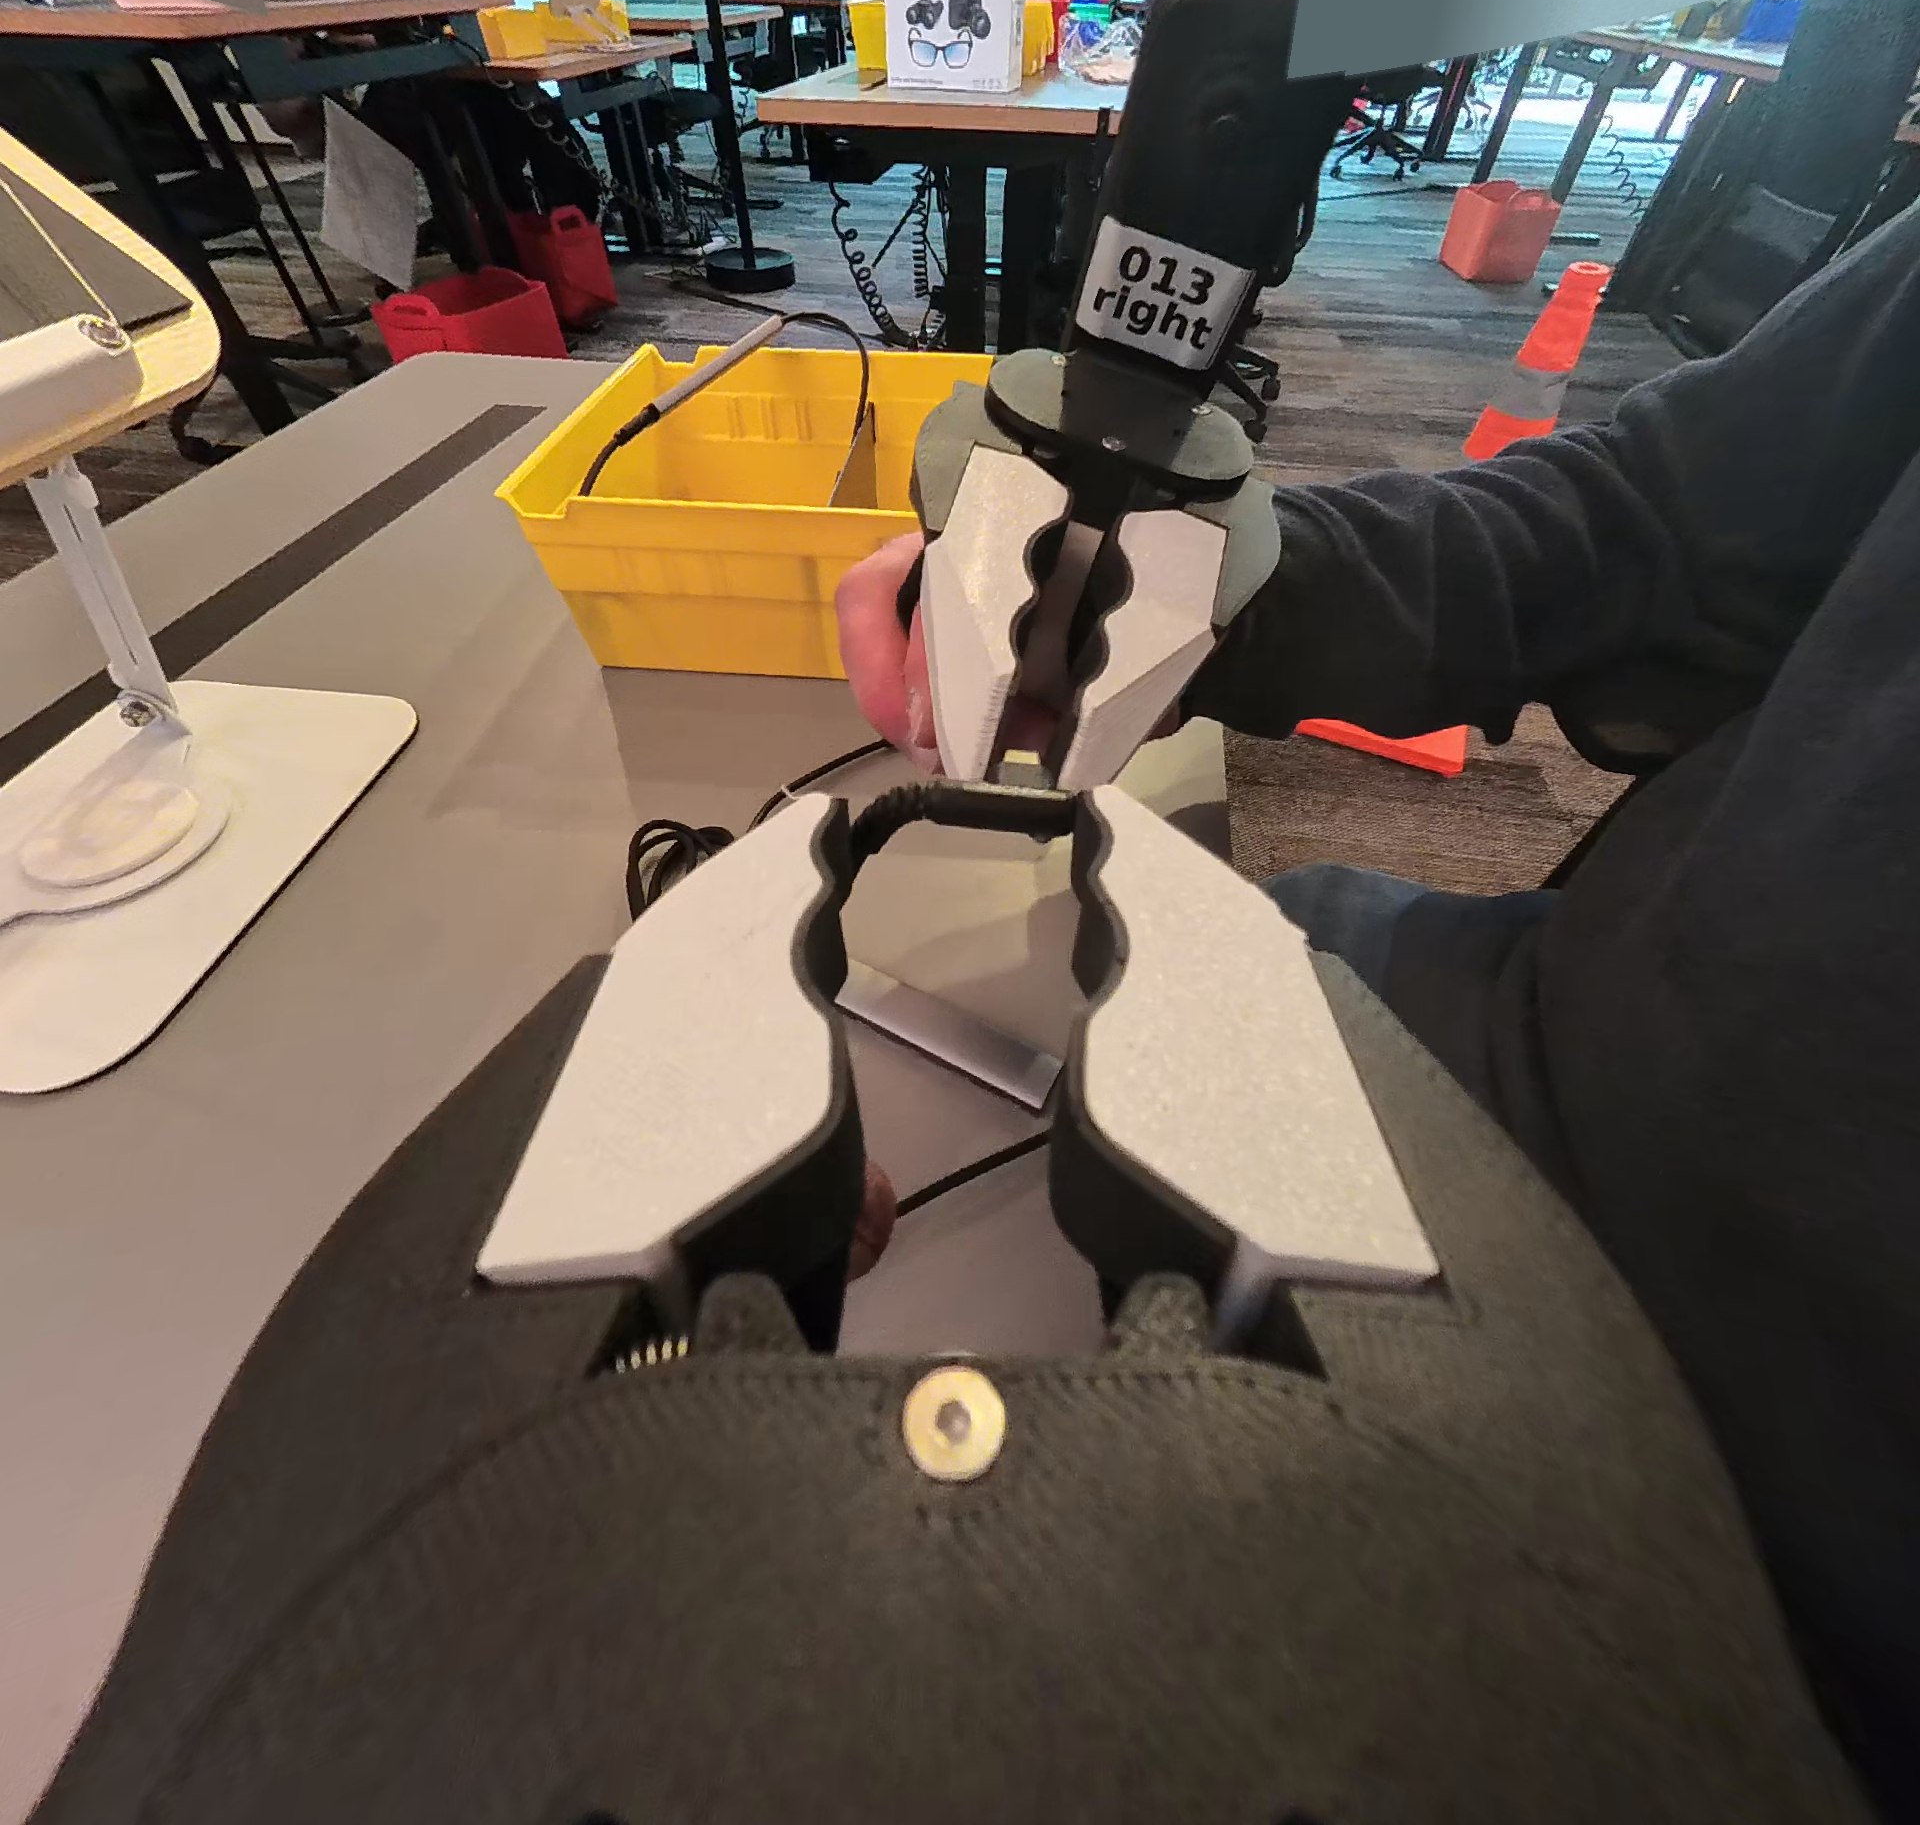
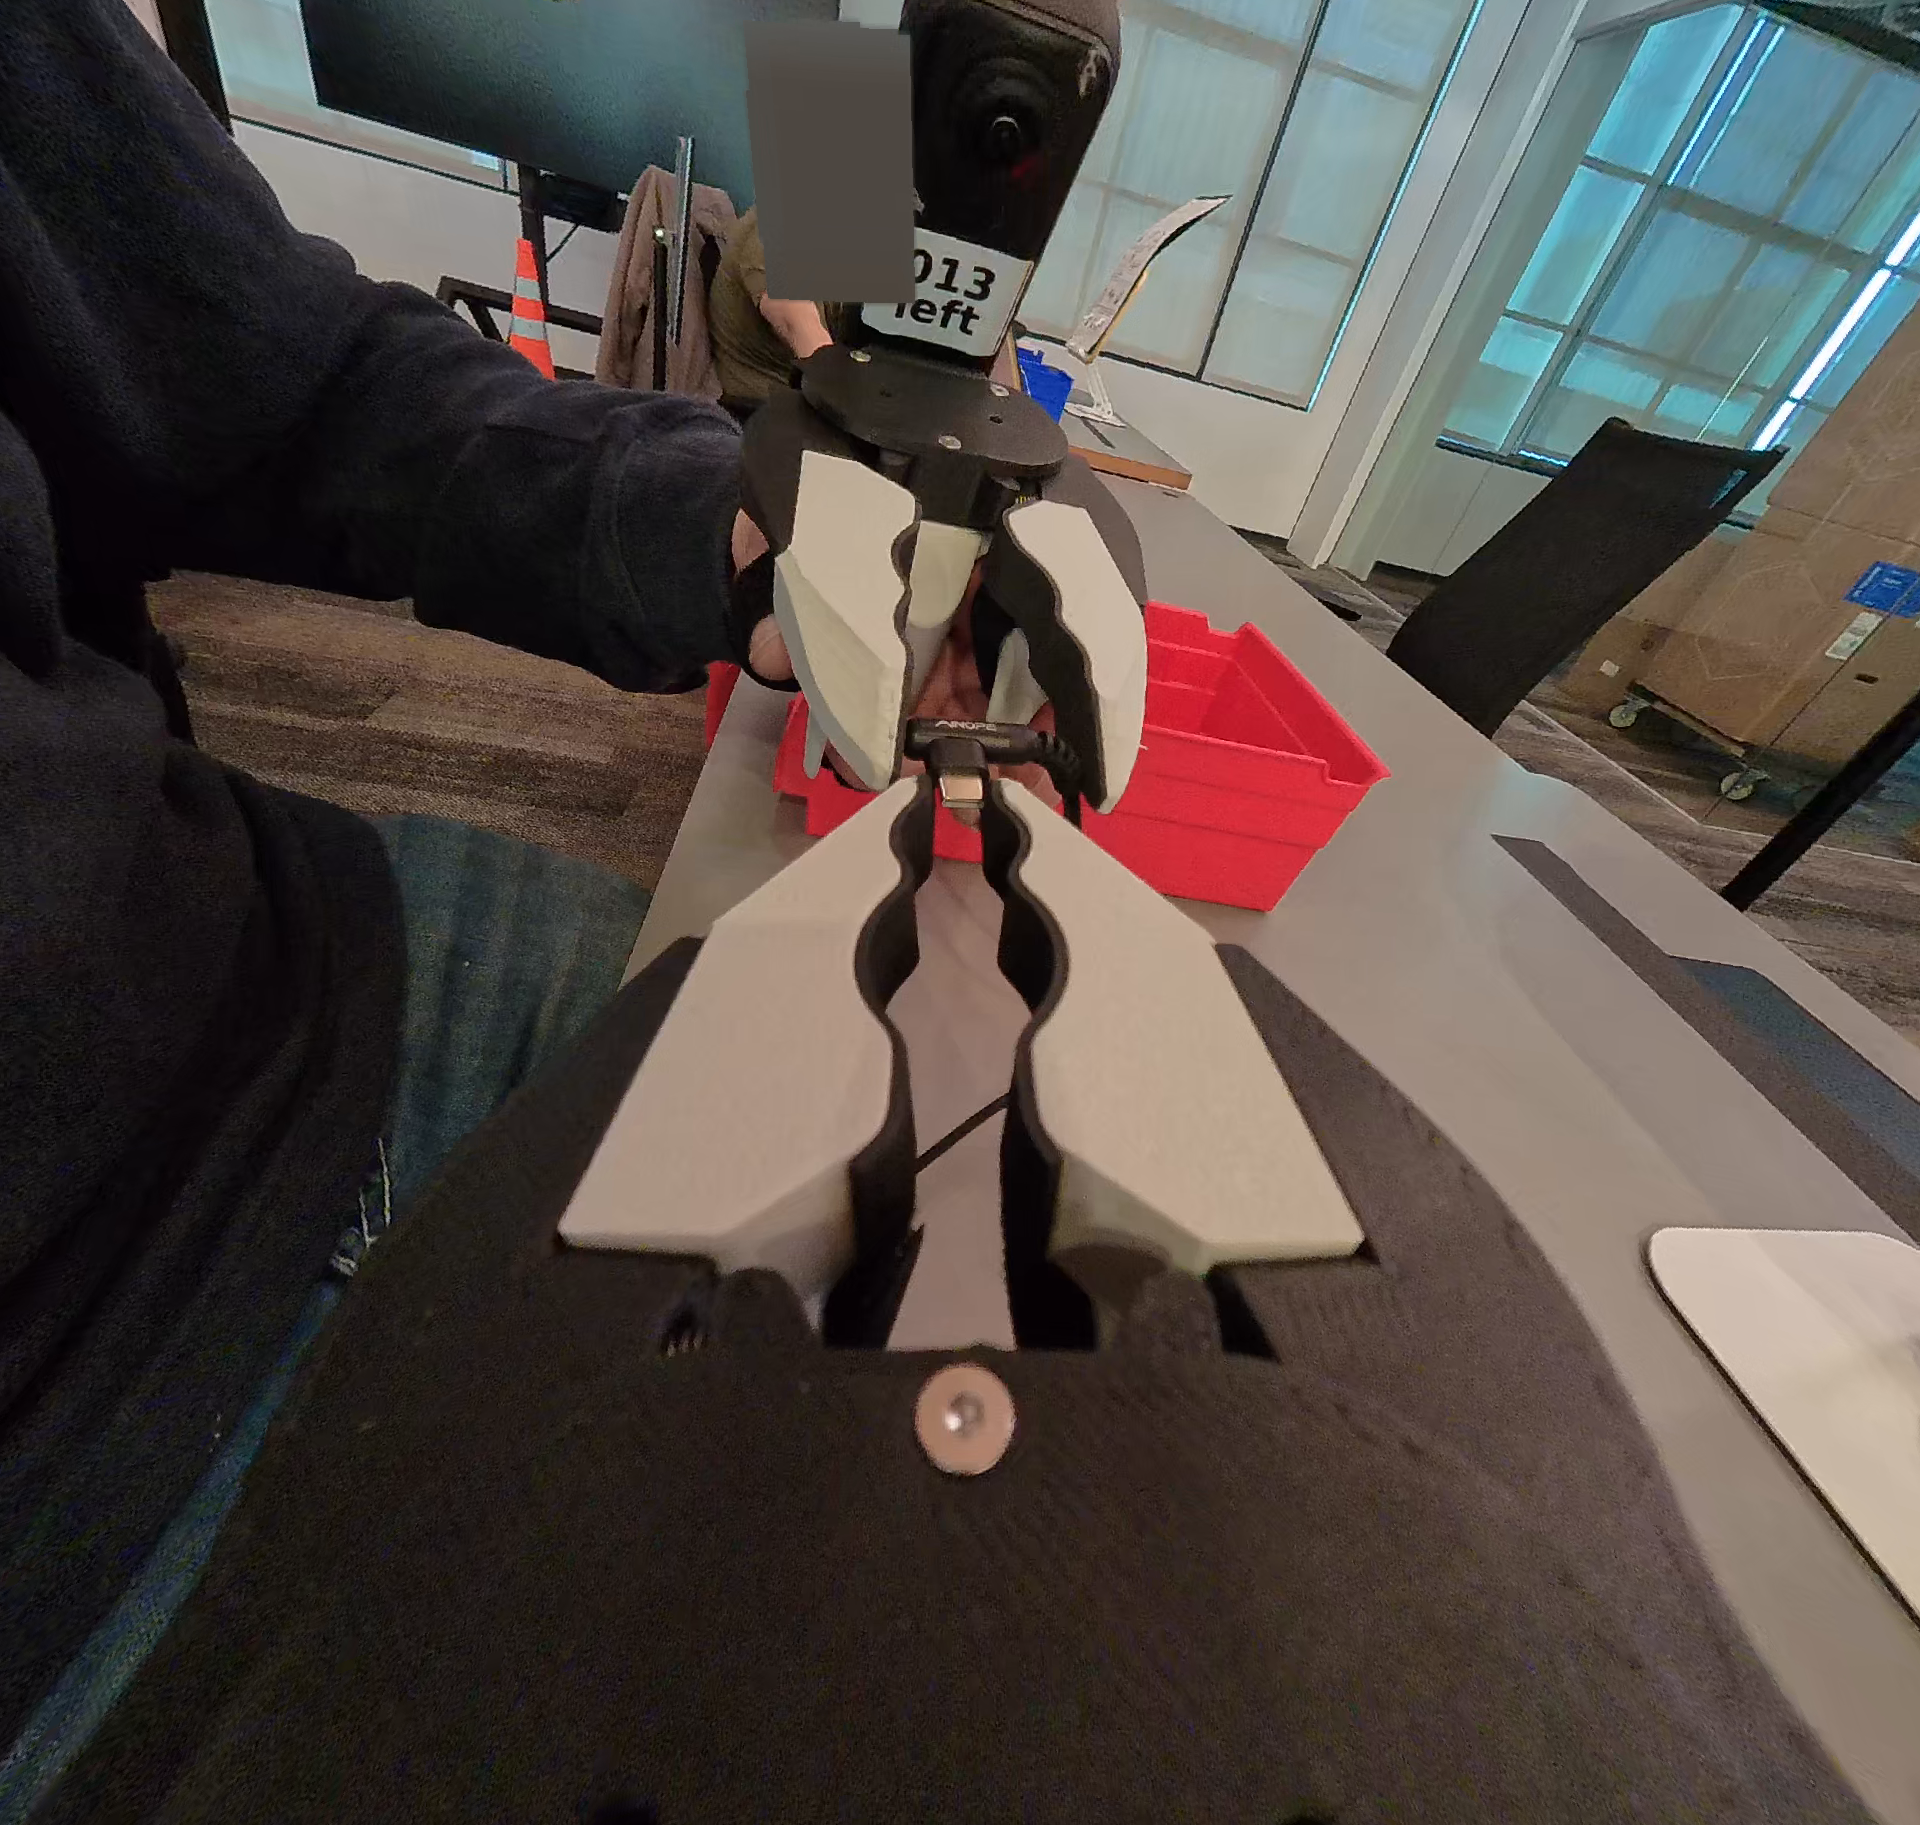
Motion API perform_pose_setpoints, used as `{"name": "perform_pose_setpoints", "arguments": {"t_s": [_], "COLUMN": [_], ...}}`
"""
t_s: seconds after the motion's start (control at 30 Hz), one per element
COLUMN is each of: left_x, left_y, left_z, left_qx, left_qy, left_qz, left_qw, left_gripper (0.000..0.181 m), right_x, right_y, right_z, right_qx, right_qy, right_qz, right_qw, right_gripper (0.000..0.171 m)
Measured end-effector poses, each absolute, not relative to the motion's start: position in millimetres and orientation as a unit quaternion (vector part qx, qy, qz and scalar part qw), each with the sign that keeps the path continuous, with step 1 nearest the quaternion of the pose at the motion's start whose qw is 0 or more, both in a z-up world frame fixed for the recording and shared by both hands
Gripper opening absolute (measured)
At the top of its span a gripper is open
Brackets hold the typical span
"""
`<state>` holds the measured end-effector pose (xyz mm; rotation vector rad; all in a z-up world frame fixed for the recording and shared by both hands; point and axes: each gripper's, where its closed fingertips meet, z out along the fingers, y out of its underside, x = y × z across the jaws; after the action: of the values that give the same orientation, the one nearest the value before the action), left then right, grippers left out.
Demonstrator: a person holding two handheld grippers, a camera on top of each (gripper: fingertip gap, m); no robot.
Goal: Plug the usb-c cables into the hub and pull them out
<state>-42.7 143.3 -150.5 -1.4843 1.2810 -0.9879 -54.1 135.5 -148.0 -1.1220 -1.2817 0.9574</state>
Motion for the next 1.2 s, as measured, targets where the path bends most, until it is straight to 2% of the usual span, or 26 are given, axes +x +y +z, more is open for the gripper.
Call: {"name": "perform_pose_setpoints", "arguments": {"t_s": [0.53, 0.8, 1.2], "left_x": [-43, -51, -55], "left_y": [144, 152, 156], "left_z": [-148, -147, -150], "left_qx": [-0.589, -0.592, -0.593], "left_qy": [0.527, 0.53, 0.538], "left_qz": [-0.386, -0.359, -0.343], "left_qw": [0.475, 0.49, 0.492], "left_gripper": [0.038, 0.038, 0.038], "right_x": [-53, -47, -37], "right_y": [137, 143, 148], "right_z": [-146, -156, -158], "right_qx": [-0.482, -0.506, -0.523], "right_qy": [-0.534, -0.552, -0.545], "right_qz": [0.417, 0.375, 0.359], "right_qw": [0.556, 0.546, 0.548], "right_gripper": [0.007, 0.024, 0.031]}}
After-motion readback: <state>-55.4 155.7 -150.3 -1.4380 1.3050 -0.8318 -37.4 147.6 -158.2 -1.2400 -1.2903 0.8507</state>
